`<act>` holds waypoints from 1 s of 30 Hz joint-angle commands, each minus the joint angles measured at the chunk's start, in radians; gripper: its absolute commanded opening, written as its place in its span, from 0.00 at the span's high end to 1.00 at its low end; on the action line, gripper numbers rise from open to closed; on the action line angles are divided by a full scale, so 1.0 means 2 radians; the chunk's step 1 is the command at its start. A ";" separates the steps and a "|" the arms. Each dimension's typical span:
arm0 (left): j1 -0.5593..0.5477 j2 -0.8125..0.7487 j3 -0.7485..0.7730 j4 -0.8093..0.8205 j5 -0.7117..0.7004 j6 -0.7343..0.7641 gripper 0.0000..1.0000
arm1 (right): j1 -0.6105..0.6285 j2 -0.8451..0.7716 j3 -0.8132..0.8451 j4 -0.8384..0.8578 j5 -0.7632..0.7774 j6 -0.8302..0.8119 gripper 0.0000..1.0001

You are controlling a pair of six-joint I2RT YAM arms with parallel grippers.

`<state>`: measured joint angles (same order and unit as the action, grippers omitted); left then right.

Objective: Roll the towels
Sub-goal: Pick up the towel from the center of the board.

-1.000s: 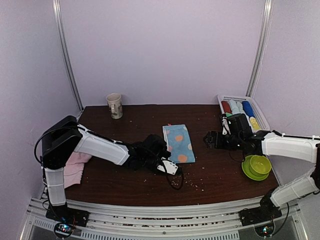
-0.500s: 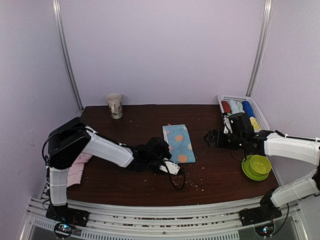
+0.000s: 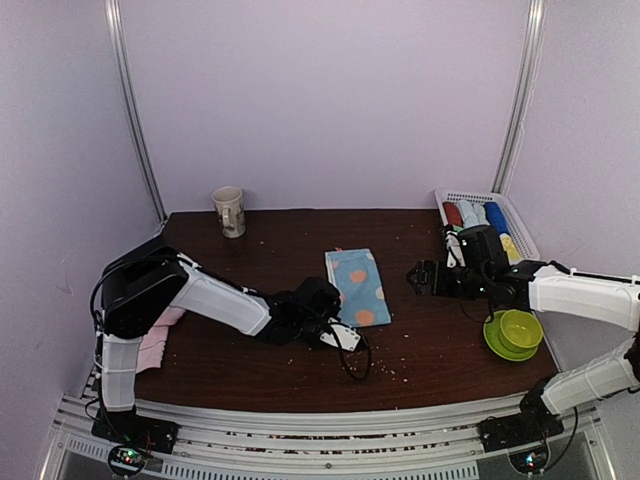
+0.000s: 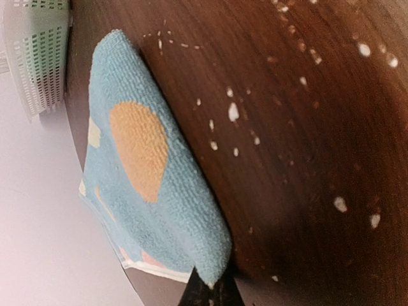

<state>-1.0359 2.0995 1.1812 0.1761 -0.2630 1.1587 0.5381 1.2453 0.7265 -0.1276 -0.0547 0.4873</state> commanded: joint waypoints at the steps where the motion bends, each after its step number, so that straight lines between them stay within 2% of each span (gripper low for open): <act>1: -0.001 0.003 0.014 -0.050 0.032 -0.029 1.00 | 0.000 -0.020 -0.015 0.011 -0.015 -0.043 0.00; 8: 0.025 -0.022 0.058 -0.182 0.139 -0.099 1.00 | 0.052 -0.046 -0.048 0.077 0.010 -0.130 0.00; 13: 0.057 -0.036 0.064 -0.243 0.217 -0.126 1.00 | 0.148 -0.054 -0.084 0.151 0.074 -0.243 0.00; 17: 0.085 -0.048 0.066 -0.287 0.277 -0.141 1.00 | 0.202 -0.035 -0.097 0.186 0.109 -0.335 0.00; 22: 0.114 -0.054 0.066 -0.322 0.338 -0.150 1.00 | 0.255 0.000 -0.110 0.214 0.130 -0.454 0.00; 30: 0.150 -0.053 0.067 -0.351 0.402 -0.154 1.00 | 0.289 0.056 -0.133 0.276 0.140 -0.547 0.06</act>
<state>-0.7662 2.0190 1.3014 -0.4538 0.4274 0.8688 1.0962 1.3247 0.4934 0.3130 0.1841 -0.4683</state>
